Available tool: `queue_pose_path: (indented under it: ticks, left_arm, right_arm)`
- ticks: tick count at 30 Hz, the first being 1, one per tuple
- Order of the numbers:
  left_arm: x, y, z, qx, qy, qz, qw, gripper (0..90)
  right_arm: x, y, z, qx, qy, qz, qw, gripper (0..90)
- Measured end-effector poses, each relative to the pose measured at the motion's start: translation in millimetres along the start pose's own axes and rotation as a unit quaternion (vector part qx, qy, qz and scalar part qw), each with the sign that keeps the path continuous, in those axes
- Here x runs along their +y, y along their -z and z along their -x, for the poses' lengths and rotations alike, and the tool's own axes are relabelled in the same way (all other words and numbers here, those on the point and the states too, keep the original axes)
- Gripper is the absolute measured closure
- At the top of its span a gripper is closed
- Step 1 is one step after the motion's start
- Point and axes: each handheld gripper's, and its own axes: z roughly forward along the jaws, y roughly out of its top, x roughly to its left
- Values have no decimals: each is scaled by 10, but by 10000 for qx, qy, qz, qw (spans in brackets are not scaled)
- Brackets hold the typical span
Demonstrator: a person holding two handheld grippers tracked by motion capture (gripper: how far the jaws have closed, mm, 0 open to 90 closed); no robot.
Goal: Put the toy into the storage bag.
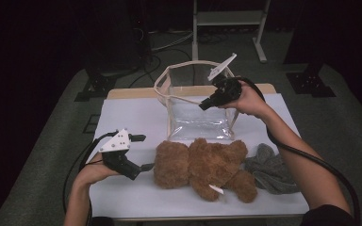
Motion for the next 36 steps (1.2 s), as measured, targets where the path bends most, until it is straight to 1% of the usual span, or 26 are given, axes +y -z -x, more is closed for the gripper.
queue_pose_path:
  ticks: [4,8,9,14,18,21,22,24,25,26,28,30,32,33,34,36]
  left_arm:
    - [5,3,8,-5,-36,-43,10000,37]
    - [15,7,21,-11,-30,-4,10000,37]
    - [17,8,23,-10,-32,3,10000,37]
    - [28,17,25,1,-94,-4,10000,37]
    - [38,19,34,-5,-96,25,10000,37]
    - [38,18,40,-12,-82,27,10000,37]
    - [38,20,40,-12,-105,27,9999,37]
    - [36,24,39,-12,-102,16,9999,37]
    - [36,24,39,-12,-102,16,9999,37]
    - [33,22,33,-6,-115,15,9999,37]
    - [28,18,28,-7,-111,9,9999,37]
    - [18,11,24,-7,-80,1,10000,36]
    - [8,10,19,3,-68,-13,10000,35]
    - [8,10,19,3,-68,-13,10000,34]
    - [-5,12,8,45,-61,-15,10000,34]
    - [-19,16,-1,62,-41,6,10000,34]
  right_arm:
    - [-52,11,-116,61,32,40,10000,869]
    - [-83,35,-222,103,72,61,9999,869]
    - [-91,47,-257,154,42,81,9998,869]
    - [-123,49,-370,222,77,90,9997,870]
    - [-147,45,-409,221,41,96,9997,868]
    - [-158,52,-379,155,-51,114,9998,851]
    - [-161,61,-360,207,-91,190,9996,789]
    - [-147,97,-354,168,-111,246,9995,709]
    - [-141,112,-358,145,-79,254,9995,660]
    - [-131,140,-369,139,-87,324,9993,606]
    - [-115,196,-385,58,-27,392,9992,536]
    - [-105,257,-408,28,-48,507,9987,462]
    - [-96,315,-433,0,-39,581,9983,433]
    - [-93,346,-455,-21,-12,619,9981,411]
    - [-90,376,-476,-32,30,656,9978,389]
    - [-86,437,-529,-58,102,750,9971,373]
